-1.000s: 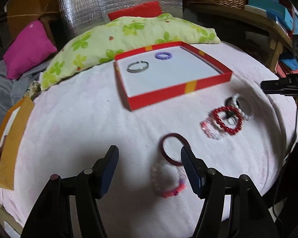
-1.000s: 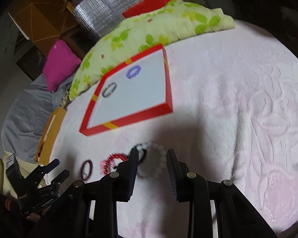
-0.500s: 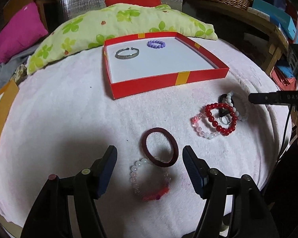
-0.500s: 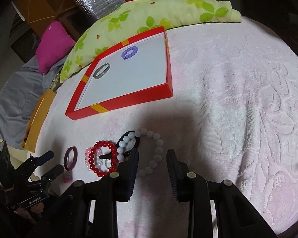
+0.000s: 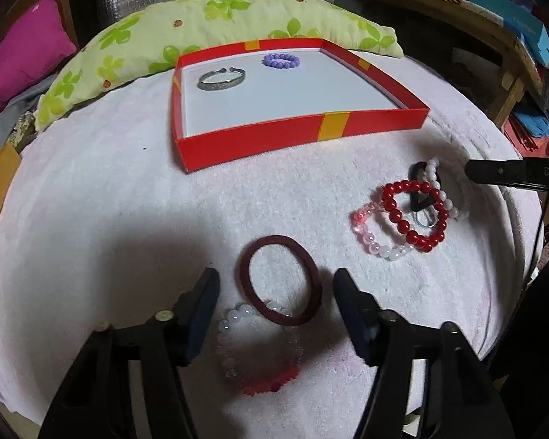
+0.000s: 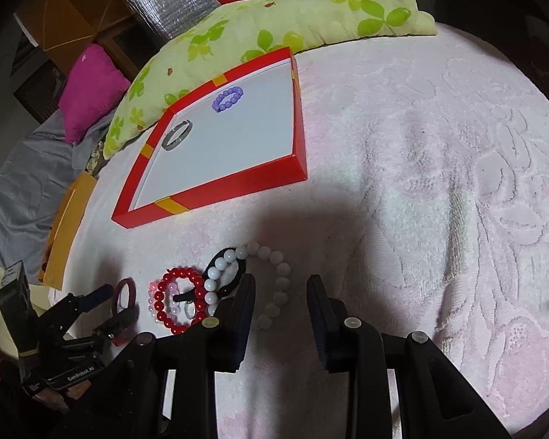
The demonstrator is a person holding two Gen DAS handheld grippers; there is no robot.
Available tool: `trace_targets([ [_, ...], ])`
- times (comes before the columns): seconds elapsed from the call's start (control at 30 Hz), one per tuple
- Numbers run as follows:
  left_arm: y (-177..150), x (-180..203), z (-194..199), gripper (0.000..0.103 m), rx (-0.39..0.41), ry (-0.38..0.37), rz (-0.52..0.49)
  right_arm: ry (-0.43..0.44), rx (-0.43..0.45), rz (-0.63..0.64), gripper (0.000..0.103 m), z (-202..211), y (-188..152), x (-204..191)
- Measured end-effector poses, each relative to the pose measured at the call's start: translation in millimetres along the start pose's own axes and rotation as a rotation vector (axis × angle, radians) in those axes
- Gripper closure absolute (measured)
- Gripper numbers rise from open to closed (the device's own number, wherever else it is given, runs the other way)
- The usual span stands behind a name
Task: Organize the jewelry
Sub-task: 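Grasp maroon band with left tool while right tool grasps white pearl bracelet, then carry maroon band with left tool while right tool carries pearl bracelet to lid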
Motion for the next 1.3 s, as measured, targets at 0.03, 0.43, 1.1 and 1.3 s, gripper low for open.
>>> trace_targets([
  [0.03,0.0,1.1,-0.8,0.049,-0.001,-0.003,-0.006,-0.007,0.0,0.005,0.071,-1.3,0.5,-1.2],
  [0.43,5.5,7.9,-1.9,0.081,0.029,-0.026,-0.056,-0.219,0.029,0.133,0.092,-22.6,-0.1,-21.3],
  [1.1,9.0,-2.6,11.2,0.094,0.069,-0.015,-0.009,-0.017,0.141,-0.007,0.092,16.9,7.3,-4.5],
  [1.3,9.6,-8.0,13.1,0.094,0.071,-0.015,0.01,0.001,0.147,-0.003,0.092,18.9,6.0,-9.3],
])
Point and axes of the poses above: each gripper's, at about its wrist camera, not at the fingertips, and z roughly against the way its jaws point, x to its right, y to its top, the point moved 3 cm from there along -z, roughly the way its jaws point, and after that the axes turned 11 degrees about -x, right-handed, at the moved point
